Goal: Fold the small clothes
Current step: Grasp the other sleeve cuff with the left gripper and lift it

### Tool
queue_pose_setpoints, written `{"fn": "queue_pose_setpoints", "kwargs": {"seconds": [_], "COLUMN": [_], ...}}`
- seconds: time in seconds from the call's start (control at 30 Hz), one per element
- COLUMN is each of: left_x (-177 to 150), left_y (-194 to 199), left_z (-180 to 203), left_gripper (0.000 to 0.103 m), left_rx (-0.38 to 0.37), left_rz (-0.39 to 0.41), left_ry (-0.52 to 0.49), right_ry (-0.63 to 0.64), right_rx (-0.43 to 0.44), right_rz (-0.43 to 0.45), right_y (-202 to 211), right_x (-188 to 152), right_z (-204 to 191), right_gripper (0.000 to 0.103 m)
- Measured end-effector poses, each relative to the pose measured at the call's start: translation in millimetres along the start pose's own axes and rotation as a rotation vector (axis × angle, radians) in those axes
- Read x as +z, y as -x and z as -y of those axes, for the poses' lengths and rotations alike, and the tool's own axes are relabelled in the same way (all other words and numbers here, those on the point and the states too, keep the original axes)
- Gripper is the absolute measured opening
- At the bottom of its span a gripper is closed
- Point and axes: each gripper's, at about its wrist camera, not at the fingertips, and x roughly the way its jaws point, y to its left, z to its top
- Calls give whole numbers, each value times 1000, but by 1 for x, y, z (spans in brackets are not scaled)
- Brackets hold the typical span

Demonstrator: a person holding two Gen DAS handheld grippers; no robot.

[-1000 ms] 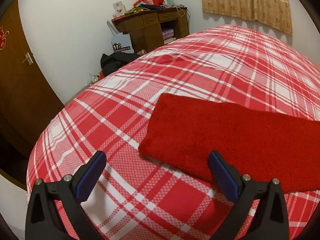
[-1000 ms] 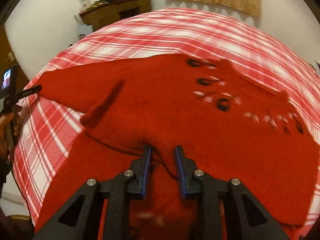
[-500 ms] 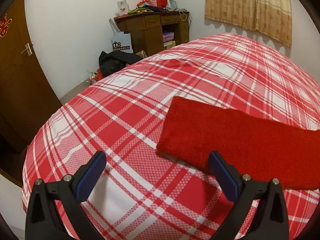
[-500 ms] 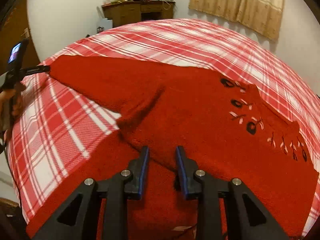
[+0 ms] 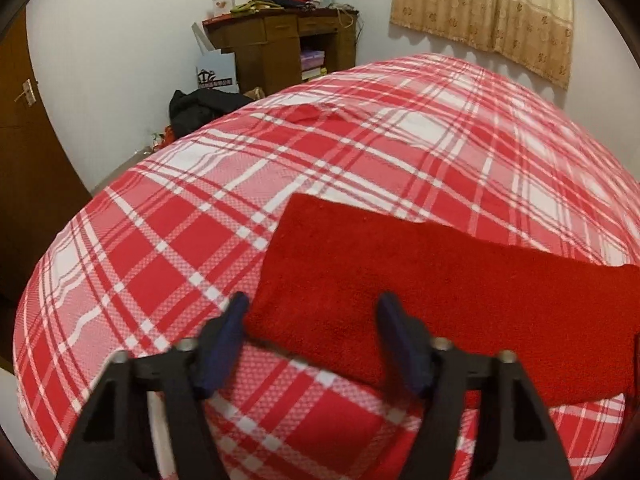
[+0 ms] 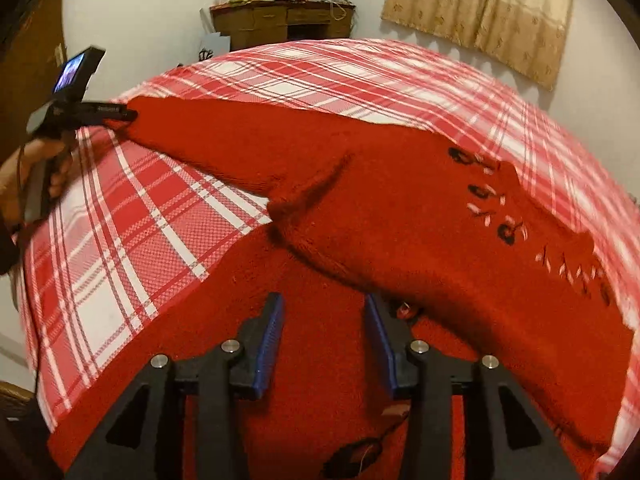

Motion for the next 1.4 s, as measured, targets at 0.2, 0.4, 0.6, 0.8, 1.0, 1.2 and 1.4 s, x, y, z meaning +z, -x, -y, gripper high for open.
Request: {"fn": "queue_pose_setpoints", "kwargs": {"seconds": [0.2,0.4,0.6,0.8,1.0,1.2,1.4], "left_x": [2,17,31,36,48,63,70], "left_y": [18,46,66,86,111,145,171], "left_z": [18,27,39,60,78,101,128], "left_gripper": [12,11,11,11,11,11,11], "left_rx": [-106,-167,-231,-307,-414,-454,-503], "left_rz": [35,82,100,105,92,129,167], "left_ry": [-74,-75,-59,-65,-25,-13,-18], "right_ry": [-47,-28,-66,-99,-135,-152,-157], "right_rx": [-4,3,5,-20,-44,-58,-60], "right_rz": [-8,18,36,41,59,81,113], "right_y": [9,28,48,66,86,105,124], "right_x": [-5,-17,-30,-47,-63,-75,-84], "right_z": [1,-1,12,28,42,51,53], "right_gripper": [51,53,54,54,59,60,60]}}
